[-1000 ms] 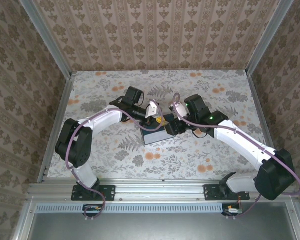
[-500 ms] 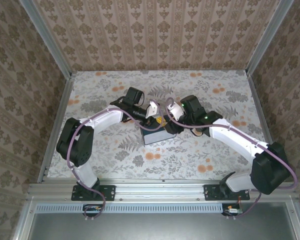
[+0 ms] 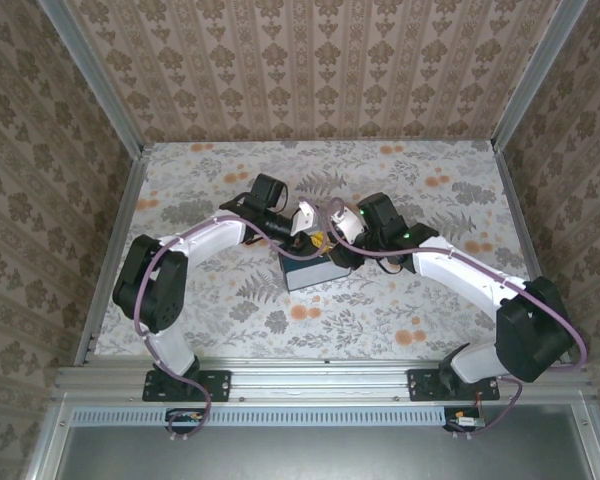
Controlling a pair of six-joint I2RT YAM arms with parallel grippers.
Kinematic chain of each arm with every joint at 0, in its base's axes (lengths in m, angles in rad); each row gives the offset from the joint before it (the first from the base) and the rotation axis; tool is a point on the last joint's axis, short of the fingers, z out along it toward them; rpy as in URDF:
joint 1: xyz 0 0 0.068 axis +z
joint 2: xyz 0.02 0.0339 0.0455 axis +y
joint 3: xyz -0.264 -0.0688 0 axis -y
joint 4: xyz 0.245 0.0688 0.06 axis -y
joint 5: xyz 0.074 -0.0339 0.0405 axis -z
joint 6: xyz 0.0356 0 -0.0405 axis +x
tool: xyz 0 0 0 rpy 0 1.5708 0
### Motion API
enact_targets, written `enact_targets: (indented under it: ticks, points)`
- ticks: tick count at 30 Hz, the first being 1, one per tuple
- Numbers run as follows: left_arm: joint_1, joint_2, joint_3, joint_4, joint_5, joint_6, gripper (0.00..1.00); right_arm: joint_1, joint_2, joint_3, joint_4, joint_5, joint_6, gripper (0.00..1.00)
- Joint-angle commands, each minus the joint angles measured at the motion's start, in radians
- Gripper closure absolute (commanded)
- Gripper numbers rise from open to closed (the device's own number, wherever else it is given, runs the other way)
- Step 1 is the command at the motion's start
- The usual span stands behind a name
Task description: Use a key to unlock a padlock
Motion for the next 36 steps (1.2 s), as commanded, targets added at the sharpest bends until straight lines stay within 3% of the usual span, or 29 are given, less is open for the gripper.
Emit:
enact_targets:
  ticks: [1,8,18,25,28,36]
  points:
    - [0.021,-0.053,-0.027,0.040,-0.014,-0.054,0.67,0.003,0.010,-0.005,0.001,-0.017,0.044,0.81]
    - [0.089,-0.136,-0.102,0.164,-0.028,-0.166,0.50,0.002,0.004,0.019,-0.041,-0.050,0.192,0.89]
    - [0.109,-0.202,-0.151,0.050,-0.298,-0.340,0.48,0.002,0.033,0.142,-0.236,0.019,0.587,0.93]
    - [0.109,-0.219,-0.214,0.068,-0.345,-0.408,0.49,0.049,-0.020,0.041,-0.099,0.136,0.905,0.99]
    - [0.109,-0.197,-0.205,0.077,-0.327,-0.434,0.50,0.085,-0.064,-0.020,-0.017,0.244,1.021,1.00]
    - [0.048,-0.160,-0.172,0.020,-0.096,-0.408,0.57,0.091,-0.088,-0.038,0.063,0.424,1.113,1.00]
